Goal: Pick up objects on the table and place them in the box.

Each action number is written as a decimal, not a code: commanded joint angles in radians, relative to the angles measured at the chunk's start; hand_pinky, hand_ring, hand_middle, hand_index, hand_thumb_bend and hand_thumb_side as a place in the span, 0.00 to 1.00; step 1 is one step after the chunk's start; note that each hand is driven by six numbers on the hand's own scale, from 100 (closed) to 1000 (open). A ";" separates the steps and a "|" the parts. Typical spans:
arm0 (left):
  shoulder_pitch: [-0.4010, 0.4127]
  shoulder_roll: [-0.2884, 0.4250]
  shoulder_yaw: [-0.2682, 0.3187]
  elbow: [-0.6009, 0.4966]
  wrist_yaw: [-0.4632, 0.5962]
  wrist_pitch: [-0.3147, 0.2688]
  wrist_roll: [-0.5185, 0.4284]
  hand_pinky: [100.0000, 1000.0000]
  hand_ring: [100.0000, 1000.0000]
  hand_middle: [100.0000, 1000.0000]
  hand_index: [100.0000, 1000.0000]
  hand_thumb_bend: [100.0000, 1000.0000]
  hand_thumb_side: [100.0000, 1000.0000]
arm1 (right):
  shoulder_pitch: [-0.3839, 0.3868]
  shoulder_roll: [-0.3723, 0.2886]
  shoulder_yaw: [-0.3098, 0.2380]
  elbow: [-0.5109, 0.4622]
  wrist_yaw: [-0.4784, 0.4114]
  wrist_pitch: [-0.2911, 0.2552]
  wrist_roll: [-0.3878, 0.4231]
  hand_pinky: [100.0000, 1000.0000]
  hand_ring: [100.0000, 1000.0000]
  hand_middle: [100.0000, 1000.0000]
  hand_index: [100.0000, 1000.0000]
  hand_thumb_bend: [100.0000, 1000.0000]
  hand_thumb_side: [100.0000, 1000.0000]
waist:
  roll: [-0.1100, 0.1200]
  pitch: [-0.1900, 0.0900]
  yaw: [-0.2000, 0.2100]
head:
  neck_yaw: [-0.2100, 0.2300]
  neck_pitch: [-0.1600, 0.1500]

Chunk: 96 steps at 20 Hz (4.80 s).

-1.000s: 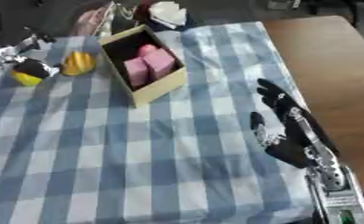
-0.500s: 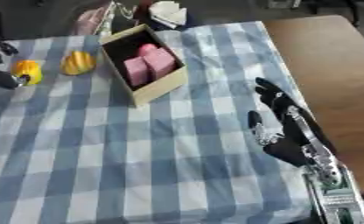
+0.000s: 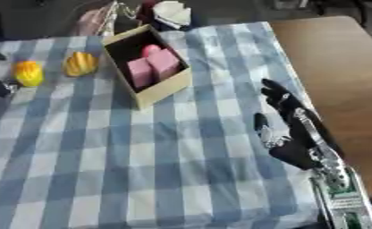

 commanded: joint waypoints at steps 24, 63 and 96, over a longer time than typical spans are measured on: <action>-0.015 0.069 -0.004 -0.156 0.003 0.005 0.180 0.48 0.32 0.27 0.47 0.13 0.02 | -0.032 -0.017 -0.007 -0.011 -0.001 -0.005 -0.003 1.00 1.00 1.00 1.00 0.00 0.30 | -0.010 0.013 -0.016 | 0.007 -0.011; -0.079 -0.061 -0.330 -0.560 0.079 -0.225 -0.095 0.54 0.42 0.38 0.58 0.13 0.04 | -0.032 -0.010 0.001 -0.009 -0.007 -0.007 0.009 1.00 1.00 1.00 1.00 0.00 0.31 | -0.012 0.002 -0.038 | -0.001 -0.002; -0.113 -0.002 -0.023 -0.234 -0.031 -0.009 -0.030 0.68 0.65 0.69 0.80 0.29 0.25 | -0.034 -0.007 -0.001 -0.009 -0.005 -0.004 0.009 1.00 1.00 1.00 1.00 0.00 0.30 | -0.008 0.011 -0.047 | -0.015 -0.011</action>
